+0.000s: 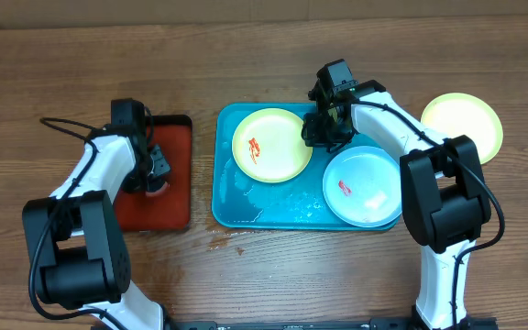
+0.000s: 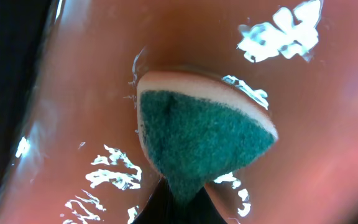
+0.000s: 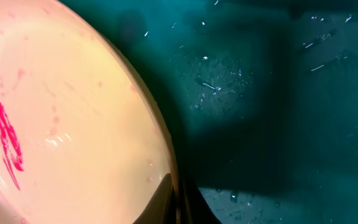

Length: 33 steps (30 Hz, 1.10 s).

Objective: Clean dirty plates on tray and stack at the side
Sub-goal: 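Dip the sponge on the red tray with the left gripper, then scrub the yellow plate with the sponge while the right gripper holds it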

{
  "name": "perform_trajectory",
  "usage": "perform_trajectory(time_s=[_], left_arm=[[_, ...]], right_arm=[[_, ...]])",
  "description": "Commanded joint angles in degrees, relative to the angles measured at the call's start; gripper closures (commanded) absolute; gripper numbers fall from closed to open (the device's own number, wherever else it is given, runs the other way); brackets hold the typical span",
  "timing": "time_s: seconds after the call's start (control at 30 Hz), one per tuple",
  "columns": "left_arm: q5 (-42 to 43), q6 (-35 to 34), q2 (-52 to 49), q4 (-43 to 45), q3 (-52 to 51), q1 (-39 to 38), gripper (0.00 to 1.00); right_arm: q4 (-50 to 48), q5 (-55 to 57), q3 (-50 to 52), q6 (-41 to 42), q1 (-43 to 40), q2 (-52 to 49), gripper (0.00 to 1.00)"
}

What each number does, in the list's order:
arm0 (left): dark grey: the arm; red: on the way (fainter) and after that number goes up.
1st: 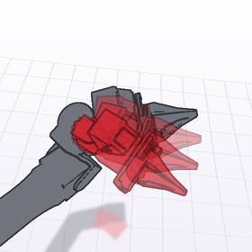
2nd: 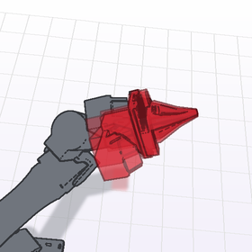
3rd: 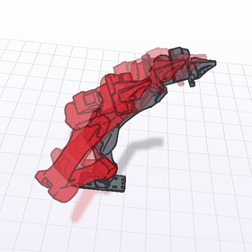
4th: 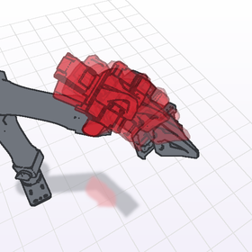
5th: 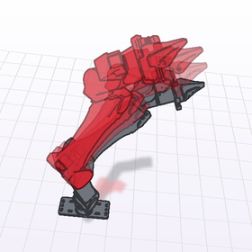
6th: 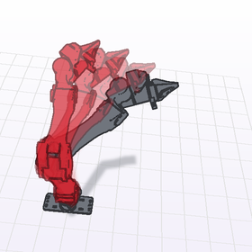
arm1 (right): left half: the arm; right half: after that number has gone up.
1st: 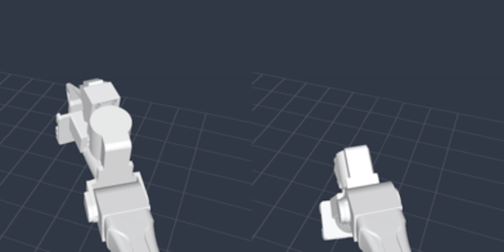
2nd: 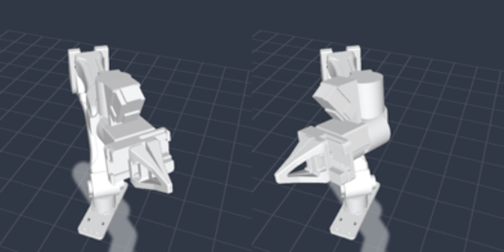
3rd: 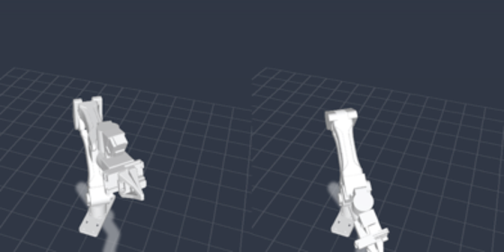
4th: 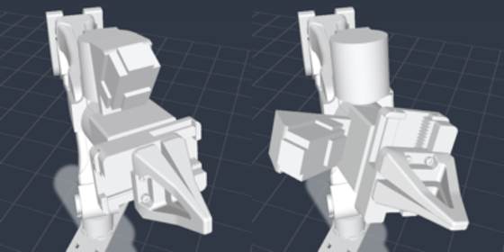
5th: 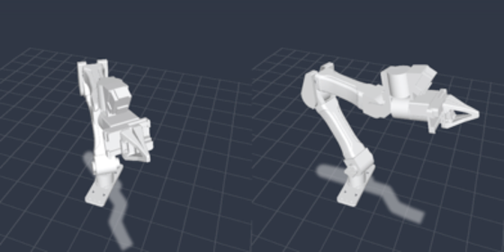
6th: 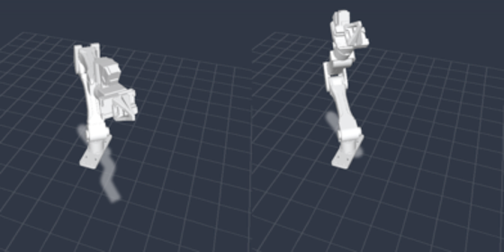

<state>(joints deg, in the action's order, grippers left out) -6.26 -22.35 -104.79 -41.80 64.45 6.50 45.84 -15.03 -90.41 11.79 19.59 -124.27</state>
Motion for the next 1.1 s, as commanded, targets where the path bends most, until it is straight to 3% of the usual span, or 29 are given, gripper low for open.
perform_trajectory(time_s=[0.0, 0.6, 0.77, 0.87, 1.07], left_arm=[[0.3, -0.3, 2.2, -4.7, 7.2, 0.3, 0.96], [7.7, 5.1, 4.6, -13.4, 16.1, 0.3, 0.96], [17.1, 10.1, 6.6, -14.5, 19.0, -0.5, 0.96], [21.6, 10.6, 6.6, -14.3, 18.8, -2.4, 0.96], [21.7, 8.5, 6.1, -10.3, 16.9, -10.9, 0.96]], right_arm=[[-0.4, -0.1, 0.3, 0.2, 0.2, -0.3, 0.96], [-0.4, -0.1, 0.3, 0.2, 0.2, -0.3, 0.96], [-0.6, -0.1, 0.3, 0.2, 0.2, -0.3, 0.96], [-0.5, -0.1, 0.3, 0.4, 0.2, -0.3, 0.96], [0.3, -2.1, 0.3, 2.3, 0.3, -0.3, 0.96]])
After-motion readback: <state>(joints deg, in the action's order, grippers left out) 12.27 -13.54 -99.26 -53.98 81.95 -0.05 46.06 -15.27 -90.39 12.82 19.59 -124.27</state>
